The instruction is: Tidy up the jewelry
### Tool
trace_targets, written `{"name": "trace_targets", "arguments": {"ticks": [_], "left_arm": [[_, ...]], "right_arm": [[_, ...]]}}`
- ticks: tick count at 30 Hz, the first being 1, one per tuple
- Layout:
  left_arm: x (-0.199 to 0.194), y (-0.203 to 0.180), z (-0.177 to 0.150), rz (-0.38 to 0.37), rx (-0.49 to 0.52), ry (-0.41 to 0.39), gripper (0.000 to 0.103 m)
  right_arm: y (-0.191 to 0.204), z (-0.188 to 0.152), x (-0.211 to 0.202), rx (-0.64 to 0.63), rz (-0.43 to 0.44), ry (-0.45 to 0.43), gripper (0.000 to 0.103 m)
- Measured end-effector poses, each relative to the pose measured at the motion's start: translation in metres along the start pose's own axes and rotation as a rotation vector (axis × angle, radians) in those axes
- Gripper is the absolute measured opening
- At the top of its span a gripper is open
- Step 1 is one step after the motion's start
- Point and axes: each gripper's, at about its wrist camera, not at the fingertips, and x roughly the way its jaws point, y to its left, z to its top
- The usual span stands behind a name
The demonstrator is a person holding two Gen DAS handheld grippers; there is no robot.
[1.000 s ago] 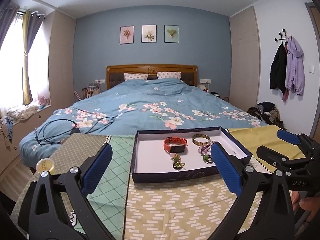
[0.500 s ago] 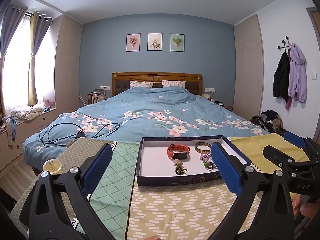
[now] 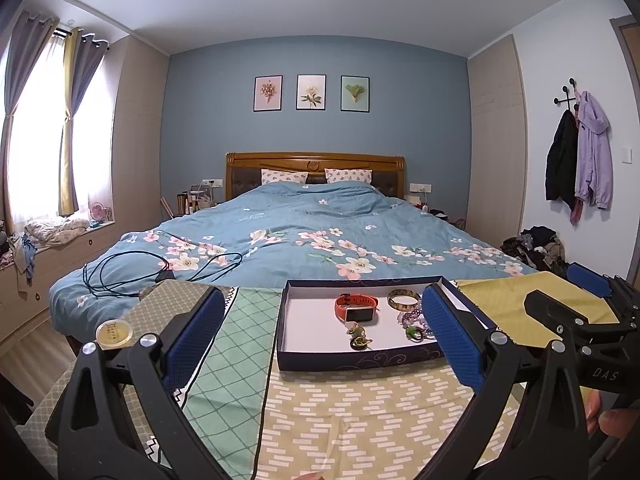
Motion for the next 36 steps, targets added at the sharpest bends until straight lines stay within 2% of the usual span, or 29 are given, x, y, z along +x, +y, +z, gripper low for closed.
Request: {"name": "trace_targets", "arguments": {"ticks": [20,36], "left_arm": [[-0.012,0.003,0.003,-0.007,-0.014,-0.005,0.097],[-0.004,0.003,0.002,-0.021,-0.024,0.015,0.097]], "right_arm": [[0.001,0.004,-0.008,0.007,-0.020,-0.016,0.096],[0.003,0.007,-0.011,0.007,-0.032,-0.039,0.096]]}}
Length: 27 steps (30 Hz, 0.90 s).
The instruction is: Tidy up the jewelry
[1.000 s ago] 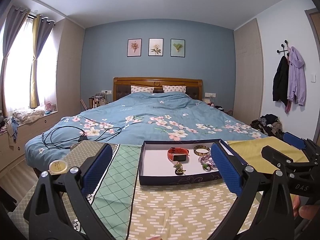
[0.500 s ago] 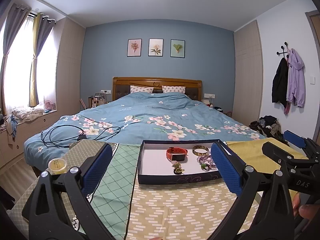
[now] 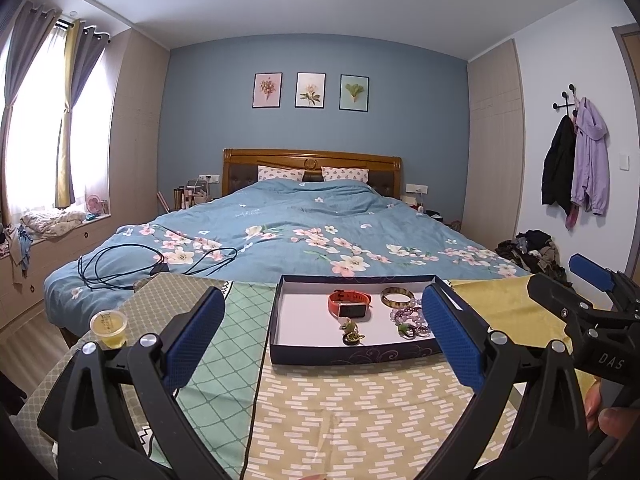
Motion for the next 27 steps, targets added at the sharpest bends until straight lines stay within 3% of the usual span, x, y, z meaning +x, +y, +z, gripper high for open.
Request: {"name": "trace_targets", "arguments": {"ticks": [27], "left_arm": [[0.011,-0.004,-0.005,-0.015,-0.001,0.013,0.097]], "right_arm": [[0.000,0.001,0.001,0.002,-0.005,0.002,0.096]]}}
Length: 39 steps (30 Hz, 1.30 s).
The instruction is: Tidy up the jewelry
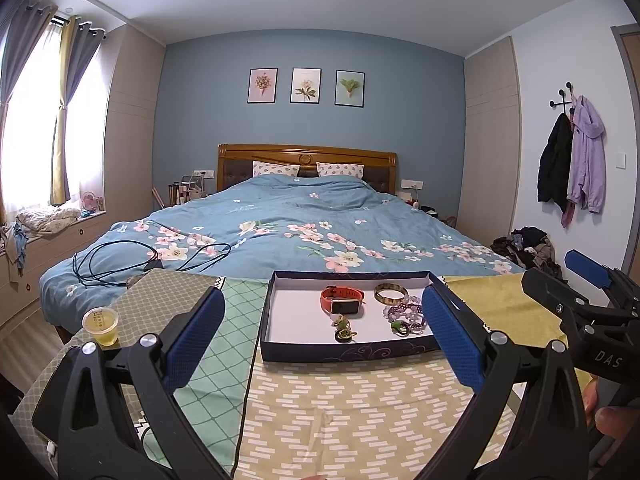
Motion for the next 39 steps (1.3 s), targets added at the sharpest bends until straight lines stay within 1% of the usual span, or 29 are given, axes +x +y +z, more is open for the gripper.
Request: {"name": "trace_targets", "arguments": {"ticks": [39], "left_arm": [[0.0005,0.0010,-0.0071,-0.008,-0.001,0.009,0.097]], "right_arm": [[-0.0016,-0.0020,0.0019,0.006,-0.002,0.006,0.096]]}}
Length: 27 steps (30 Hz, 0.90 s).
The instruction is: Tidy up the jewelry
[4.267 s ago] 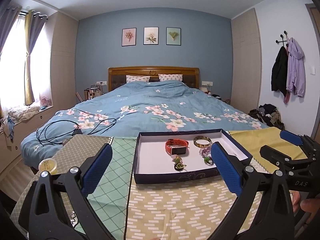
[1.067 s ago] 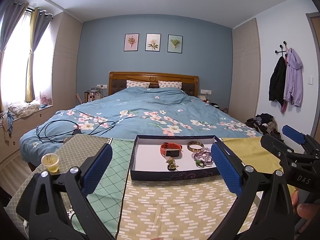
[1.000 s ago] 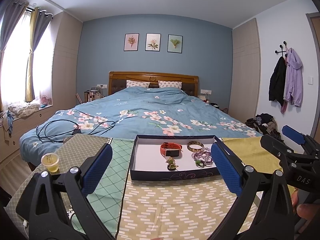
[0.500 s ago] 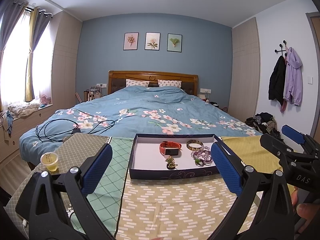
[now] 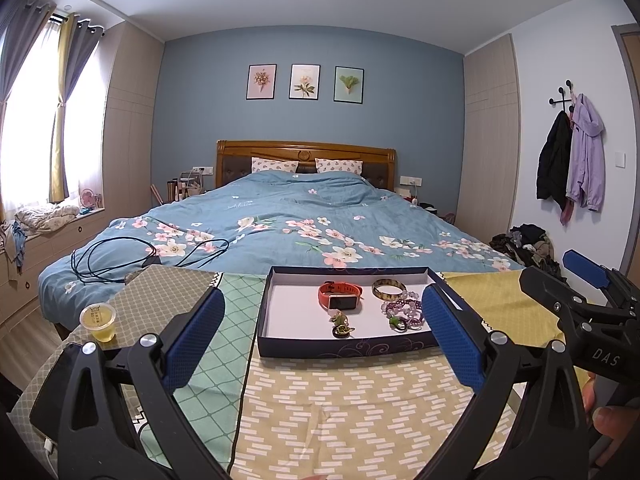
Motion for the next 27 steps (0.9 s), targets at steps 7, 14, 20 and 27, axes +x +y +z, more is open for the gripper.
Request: {"name": "trace_targets", "arguments": {"ticks": [7,14,20,27], "left_arm": [[0.0003,-0.0006,0.0003,-0.001,-0.002,0.002,0.097],[0.0032,-0.0012,-0.0028,-0.006,-0.005,0.012,0.097],[0.0049,-0.0022,-0.0047,-0.008,-0.001,0.014,0.097],[0.0047,-0.0022,-0.0037,-0.008,-0.002,0.014,0.097]], "right_arm": [[-0.0002,-0.0022,0.0003,0.002,-0.001,0.002,0.096],[-0.0005,-0.0023,0.0003,0.003,0.000,0.004,0.096],[-0.0004,-0.0036,0.0002,0.004,0.000,0.004,0.096],[-0.0005,-0.0037,0.0008,0.004,-0.001,0.004,0.096]]}}
